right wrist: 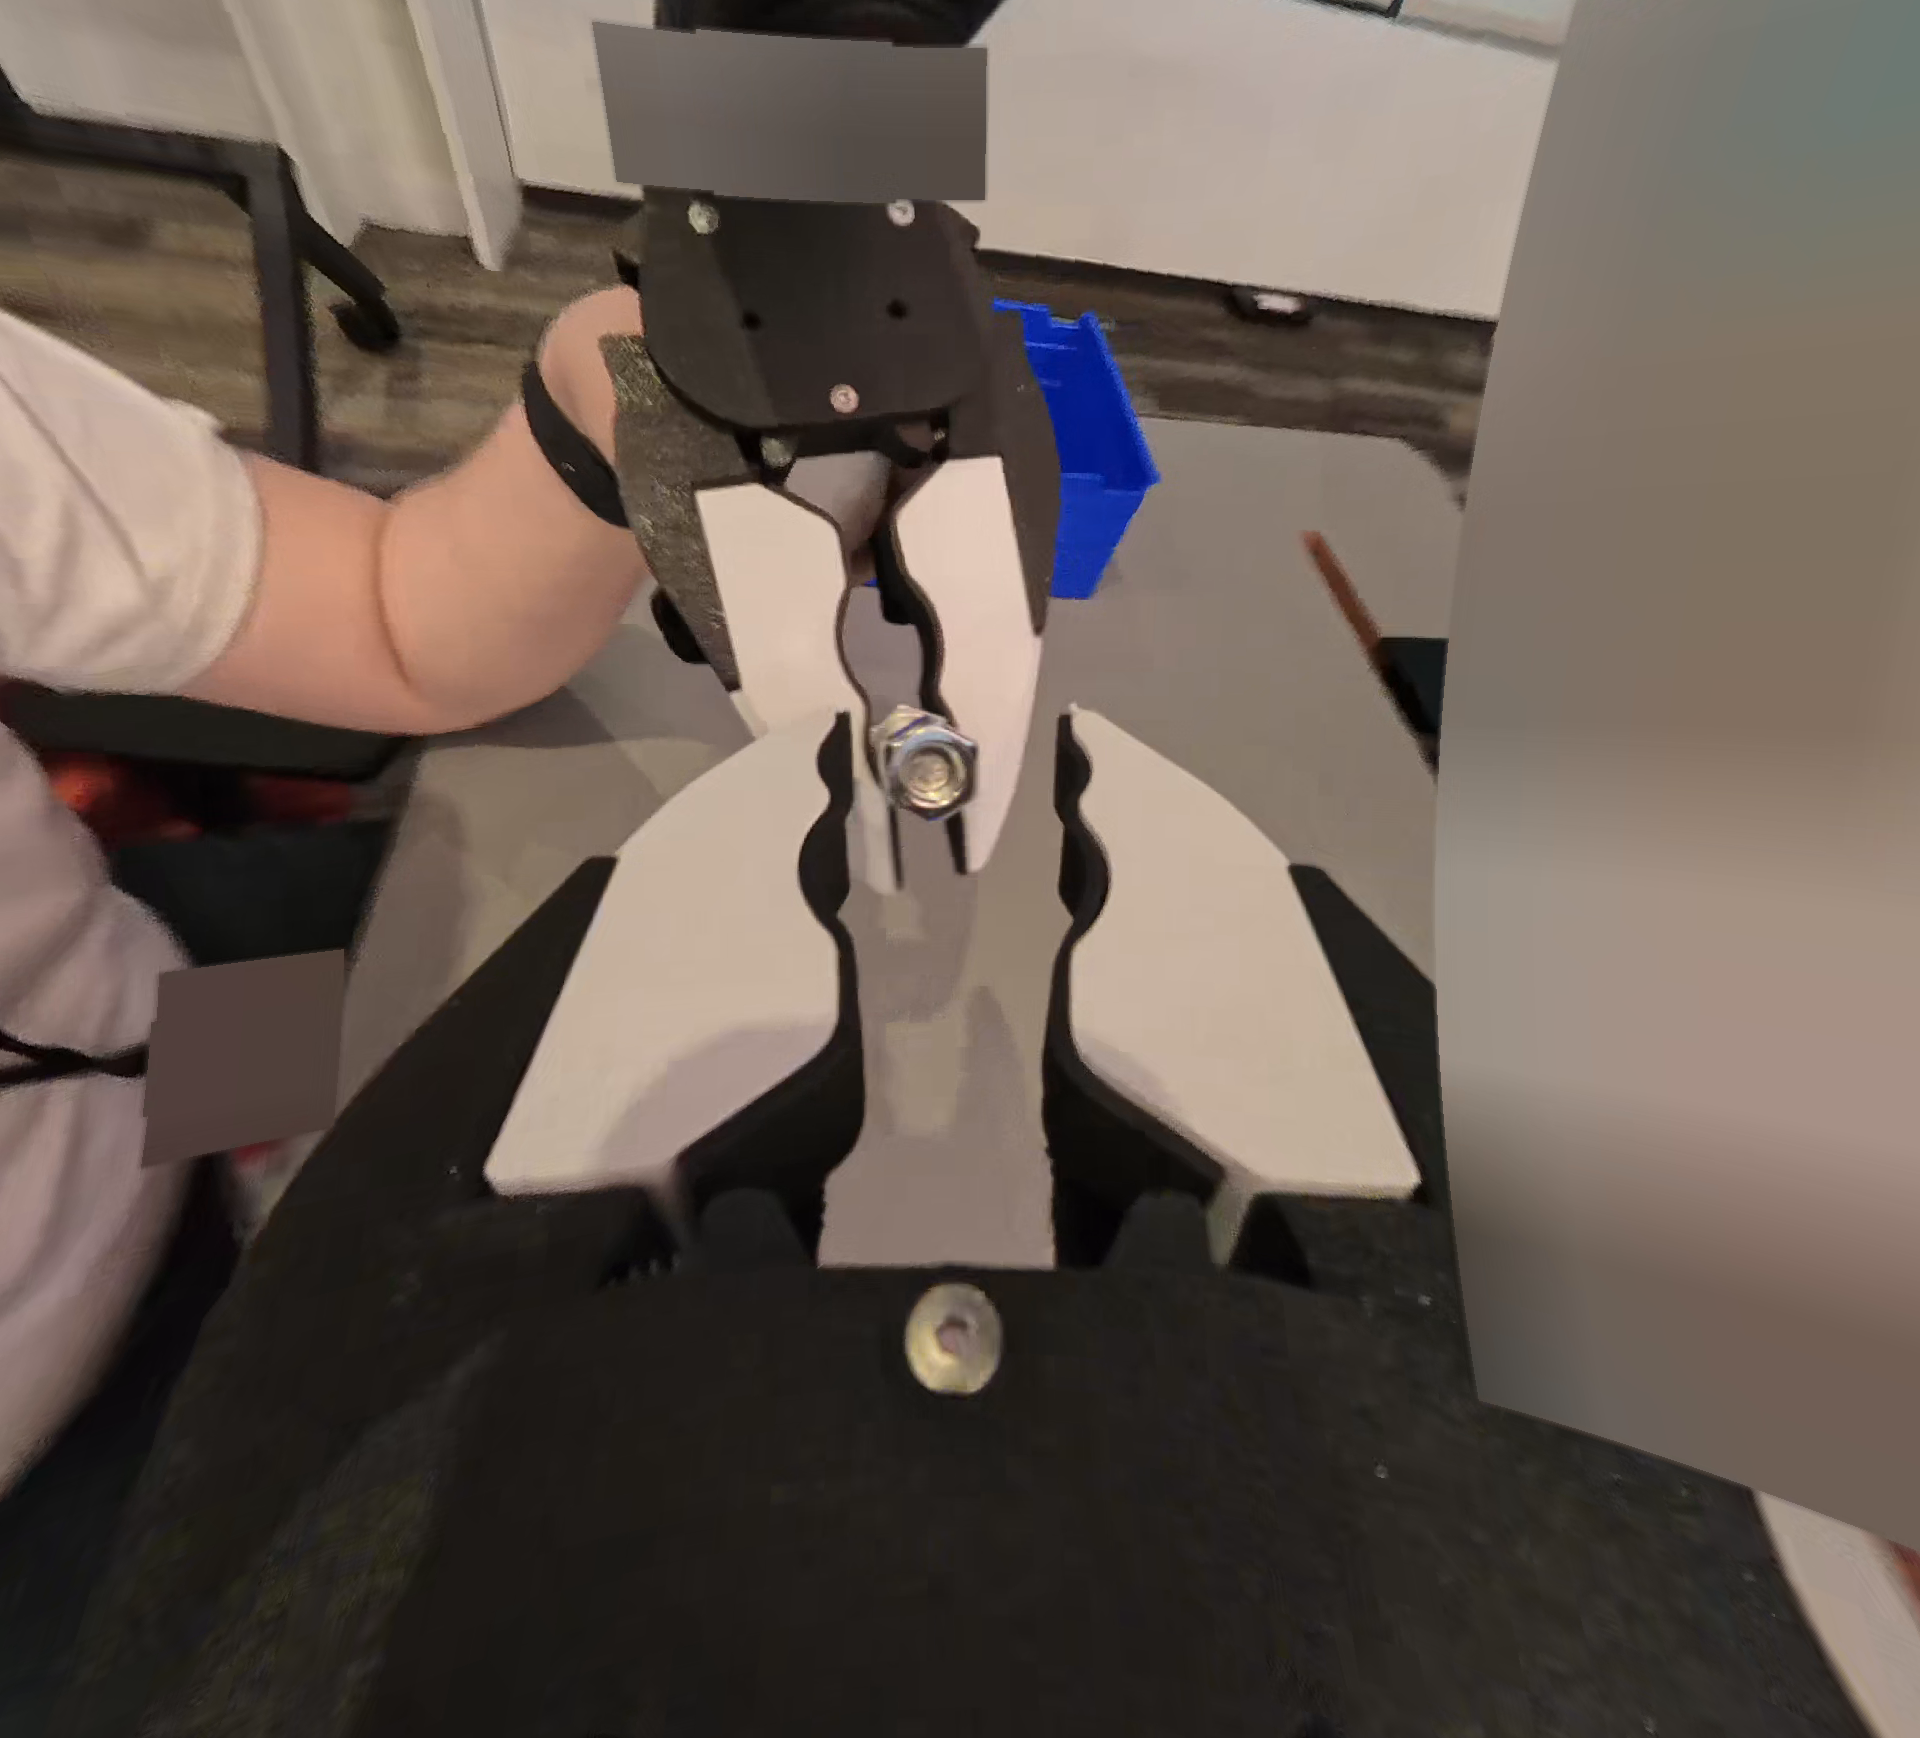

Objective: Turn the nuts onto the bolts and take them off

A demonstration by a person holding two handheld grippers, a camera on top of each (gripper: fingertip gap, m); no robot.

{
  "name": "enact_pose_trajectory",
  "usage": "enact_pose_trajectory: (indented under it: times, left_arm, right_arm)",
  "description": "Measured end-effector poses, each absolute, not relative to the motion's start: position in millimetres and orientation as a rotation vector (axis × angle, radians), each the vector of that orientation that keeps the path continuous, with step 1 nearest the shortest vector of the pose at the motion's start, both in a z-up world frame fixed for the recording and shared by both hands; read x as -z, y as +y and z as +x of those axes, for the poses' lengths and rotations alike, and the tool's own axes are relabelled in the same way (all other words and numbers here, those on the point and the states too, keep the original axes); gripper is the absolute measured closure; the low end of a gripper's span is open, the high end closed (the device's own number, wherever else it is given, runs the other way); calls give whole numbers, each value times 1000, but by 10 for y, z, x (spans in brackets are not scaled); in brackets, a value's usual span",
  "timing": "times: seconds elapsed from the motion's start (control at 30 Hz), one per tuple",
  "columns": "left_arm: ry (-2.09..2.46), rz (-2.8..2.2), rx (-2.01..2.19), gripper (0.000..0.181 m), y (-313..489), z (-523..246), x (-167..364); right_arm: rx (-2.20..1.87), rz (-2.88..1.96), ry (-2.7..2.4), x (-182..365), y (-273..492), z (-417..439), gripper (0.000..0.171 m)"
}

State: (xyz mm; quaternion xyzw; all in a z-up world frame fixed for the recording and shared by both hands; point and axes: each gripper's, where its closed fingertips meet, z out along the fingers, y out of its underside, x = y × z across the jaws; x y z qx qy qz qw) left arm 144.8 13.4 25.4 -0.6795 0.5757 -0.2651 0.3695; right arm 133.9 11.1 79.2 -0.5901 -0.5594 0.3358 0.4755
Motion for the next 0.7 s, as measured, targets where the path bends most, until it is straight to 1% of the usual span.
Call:
enact_pose_trajectory:
  times: [0.17,0.53,0.7]
  left_arm:
    - [1452,-1743,644,167,176,1440,-273]
    - [1432,-1741,628,167,202,1432,-294]
    - [1434,-1739,628,167,198,1434,-295]
  right_arm:
    - [-1001,-1514,-1179,-929,186,1364,142]
    - [-918,-1581,-1274,-768,168,1427,145]
    - [-938,-1560,-1287,-781,126,1389,143]
